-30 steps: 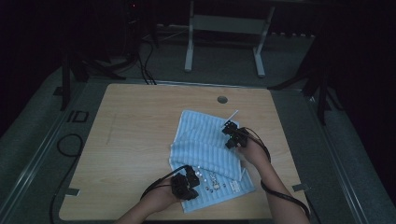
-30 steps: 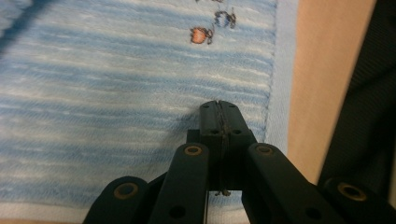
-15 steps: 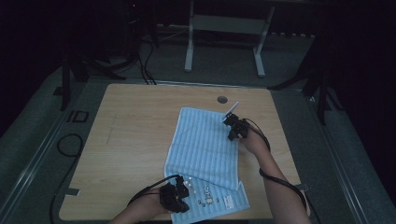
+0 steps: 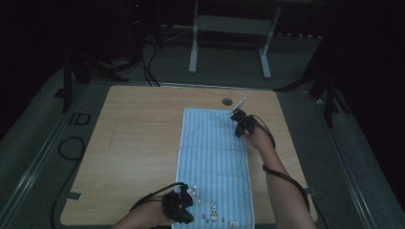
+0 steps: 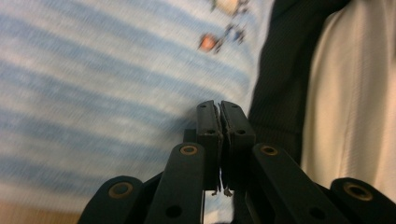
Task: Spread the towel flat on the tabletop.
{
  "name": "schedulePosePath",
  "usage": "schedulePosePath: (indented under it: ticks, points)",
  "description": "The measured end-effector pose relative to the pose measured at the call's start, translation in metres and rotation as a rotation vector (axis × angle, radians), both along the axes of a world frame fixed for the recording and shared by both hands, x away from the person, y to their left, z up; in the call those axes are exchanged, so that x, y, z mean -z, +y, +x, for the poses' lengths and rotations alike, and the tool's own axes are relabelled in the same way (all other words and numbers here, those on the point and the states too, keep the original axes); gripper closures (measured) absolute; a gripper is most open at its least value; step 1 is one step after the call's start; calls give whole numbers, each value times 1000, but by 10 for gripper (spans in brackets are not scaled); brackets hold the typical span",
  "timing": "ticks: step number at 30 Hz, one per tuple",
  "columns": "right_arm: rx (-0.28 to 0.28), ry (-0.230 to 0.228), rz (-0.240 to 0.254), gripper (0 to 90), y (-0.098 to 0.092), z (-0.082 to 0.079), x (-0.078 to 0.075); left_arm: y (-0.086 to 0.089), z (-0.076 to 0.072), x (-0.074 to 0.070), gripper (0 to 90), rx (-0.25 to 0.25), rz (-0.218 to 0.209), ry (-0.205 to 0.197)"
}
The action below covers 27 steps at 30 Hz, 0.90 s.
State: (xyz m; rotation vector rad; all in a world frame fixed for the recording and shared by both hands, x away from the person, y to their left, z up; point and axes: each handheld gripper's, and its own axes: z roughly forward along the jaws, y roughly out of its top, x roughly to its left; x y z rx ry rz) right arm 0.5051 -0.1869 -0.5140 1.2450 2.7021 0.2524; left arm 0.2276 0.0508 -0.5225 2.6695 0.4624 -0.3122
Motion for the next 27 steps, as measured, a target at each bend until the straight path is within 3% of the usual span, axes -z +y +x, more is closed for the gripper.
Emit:
schedulePosePath:
  ticks: [2,5,8,10,12,14,19,23,27]
  points:
    - [-23,-12,12,871,1,-7,-6,0,2,-4,844,-1,4,-23]
    - [-53,-20,27,857,2,-23,-17,7,10,-10,843,-45,10,-53]
    - [-72,-13,79,847,-4,-46,-24,17,20,-14,800,-97,25,-96]
    - [-91,-11,87,824,-9,-65,-25,22,23,-14,751,-133,30,-124]
    - [-136,-6,113,785,-13,-88,-26,27,26,-14,744,-152,32,-141]
    - [-179,-15,106,784,-16,-111,-24,29,30,-12,743,-175,26,-146]
    - [-211,-15,101,784,-25,-152,-13,27,38,-8,717,-184,35,-154]
    - [-227,1,88,767,-26,-165,-2,23,48,0,717,-191,44,-131]
    - [-206,18,116,768,-31,-163,5,17,48,4,717,-181,22,-114]
